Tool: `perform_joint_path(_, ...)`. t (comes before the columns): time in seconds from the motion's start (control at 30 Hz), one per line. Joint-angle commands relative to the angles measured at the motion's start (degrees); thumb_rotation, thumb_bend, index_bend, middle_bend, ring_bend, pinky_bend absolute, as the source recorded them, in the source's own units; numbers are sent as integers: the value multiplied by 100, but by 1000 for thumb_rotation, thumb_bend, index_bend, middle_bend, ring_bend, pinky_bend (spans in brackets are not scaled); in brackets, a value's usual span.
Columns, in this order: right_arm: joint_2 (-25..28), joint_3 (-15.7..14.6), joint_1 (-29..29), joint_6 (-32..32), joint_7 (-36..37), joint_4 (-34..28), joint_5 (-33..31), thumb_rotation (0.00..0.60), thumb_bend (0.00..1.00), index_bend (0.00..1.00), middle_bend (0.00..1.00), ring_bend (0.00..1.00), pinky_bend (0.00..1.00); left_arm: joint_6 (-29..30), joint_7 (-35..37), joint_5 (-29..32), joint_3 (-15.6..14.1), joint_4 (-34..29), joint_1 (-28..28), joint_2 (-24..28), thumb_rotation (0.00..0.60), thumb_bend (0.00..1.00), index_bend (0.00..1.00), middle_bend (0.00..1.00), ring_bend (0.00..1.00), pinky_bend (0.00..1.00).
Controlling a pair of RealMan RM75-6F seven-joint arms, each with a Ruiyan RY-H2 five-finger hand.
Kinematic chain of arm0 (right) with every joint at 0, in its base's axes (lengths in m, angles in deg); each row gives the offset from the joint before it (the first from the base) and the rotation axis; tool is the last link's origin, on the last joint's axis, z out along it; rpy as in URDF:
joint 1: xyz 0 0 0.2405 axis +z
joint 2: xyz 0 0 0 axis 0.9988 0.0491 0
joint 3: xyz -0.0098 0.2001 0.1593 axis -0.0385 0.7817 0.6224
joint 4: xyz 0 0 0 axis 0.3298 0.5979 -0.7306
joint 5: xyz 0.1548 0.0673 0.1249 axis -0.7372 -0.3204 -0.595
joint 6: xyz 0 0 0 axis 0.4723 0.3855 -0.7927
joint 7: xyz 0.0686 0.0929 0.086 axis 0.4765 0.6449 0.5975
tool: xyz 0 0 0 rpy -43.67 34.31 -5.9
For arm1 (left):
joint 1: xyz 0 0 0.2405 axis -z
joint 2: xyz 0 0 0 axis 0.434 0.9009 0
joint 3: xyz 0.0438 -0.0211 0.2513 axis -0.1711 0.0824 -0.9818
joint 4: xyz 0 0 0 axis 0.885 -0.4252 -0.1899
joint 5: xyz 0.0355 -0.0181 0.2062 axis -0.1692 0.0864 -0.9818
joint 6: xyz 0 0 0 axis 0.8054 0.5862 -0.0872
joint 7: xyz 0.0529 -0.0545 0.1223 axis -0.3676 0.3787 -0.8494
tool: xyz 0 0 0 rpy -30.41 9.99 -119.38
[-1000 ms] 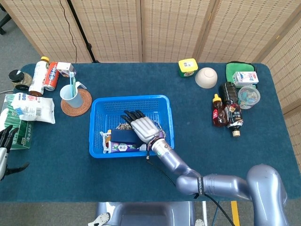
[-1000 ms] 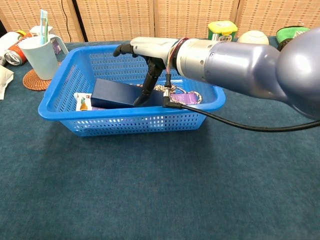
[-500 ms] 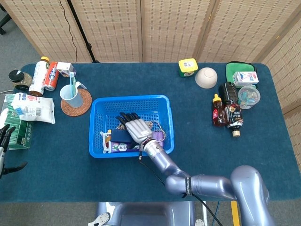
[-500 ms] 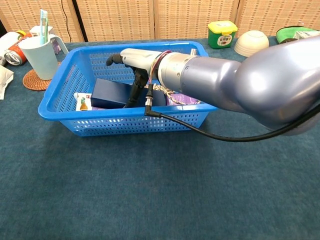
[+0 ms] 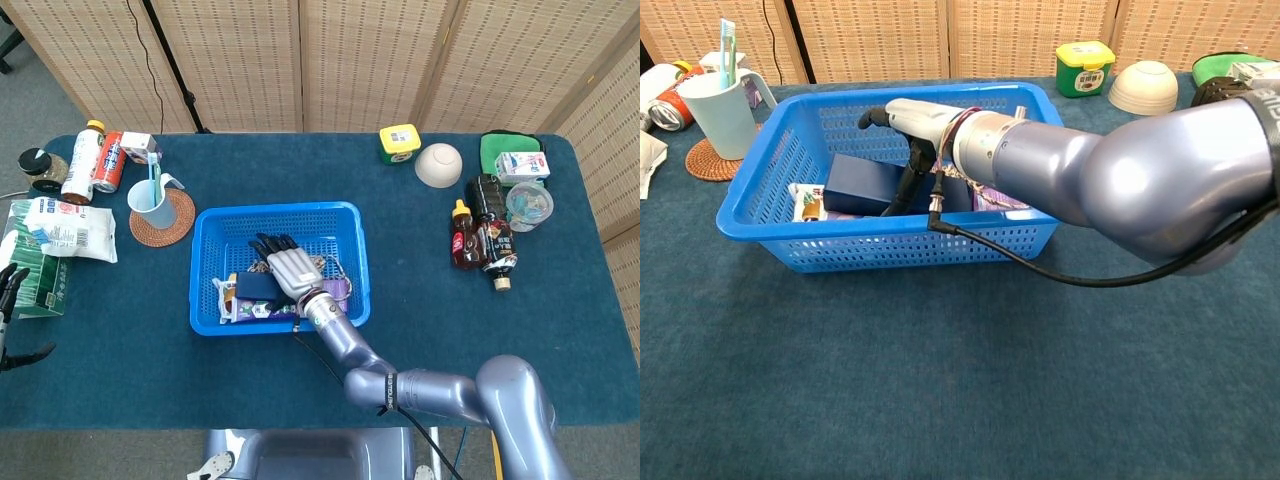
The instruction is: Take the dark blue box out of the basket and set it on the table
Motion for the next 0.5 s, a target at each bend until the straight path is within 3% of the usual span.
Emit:
perform_joint_path(0.03,-36,-1,-49,-43,183,75,174,600,0,229,240,181,269,-6,-8,3,0,3,5,0,600,24,0,0,0,0)
perform_joint_path(0.1,-20,-6,-81,-79,283,76,271,600,87,399,405,354,450,-16,-15,8,-1,3,9,-3,600,24,0,0,0,0)
perform_joint_path(0.13,-1,-6,-104,-100,345,63,324,600,149,447,448,398,494,-19,-15,10,-1,3,12,-3,600,24,0,0,0,0)
perform_joint_path(0.17,9,-2,-122,-91,385,53,370,600,264,502,505,454,544,-20,-17,14,1,2,13,-4,600,24,0,0,0,0)
perform_joint_path(0.2,12,2,-135,-69,414,47,411,600,363,544,547,495,573,-20,-20,17,3,2,14,-4,600,24,0,0,0,0)
perform_joint_path(0.27,26,13,-188,10,523,12,561,600,457,594,593,538,593,-23,-21,20,2,0,15,-6,600,24,0,0,0,0)
perform_joint_path(0.5,156,56,-285,140,634,-154,773,600,533,627,626,566,595,-26,-45,23,-2,-5,19,-13,600,24,0,0,0,0)
